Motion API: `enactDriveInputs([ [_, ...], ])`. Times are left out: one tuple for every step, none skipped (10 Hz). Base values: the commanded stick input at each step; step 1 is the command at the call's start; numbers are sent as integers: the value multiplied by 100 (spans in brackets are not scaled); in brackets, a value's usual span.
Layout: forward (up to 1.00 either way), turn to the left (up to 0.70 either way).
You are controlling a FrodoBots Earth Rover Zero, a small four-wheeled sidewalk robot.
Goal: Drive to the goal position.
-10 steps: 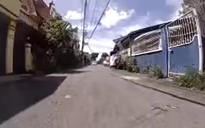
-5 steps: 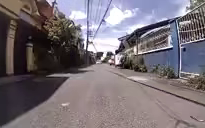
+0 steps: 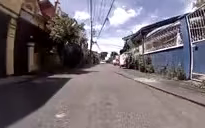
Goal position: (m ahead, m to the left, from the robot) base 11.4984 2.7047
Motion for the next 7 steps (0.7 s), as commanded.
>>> enactDriveInputs([
  [70,-18],
  [70,10],
  [70,10],
  [70,10],
  [70,10],
  [70,10],
  [70,10],
])
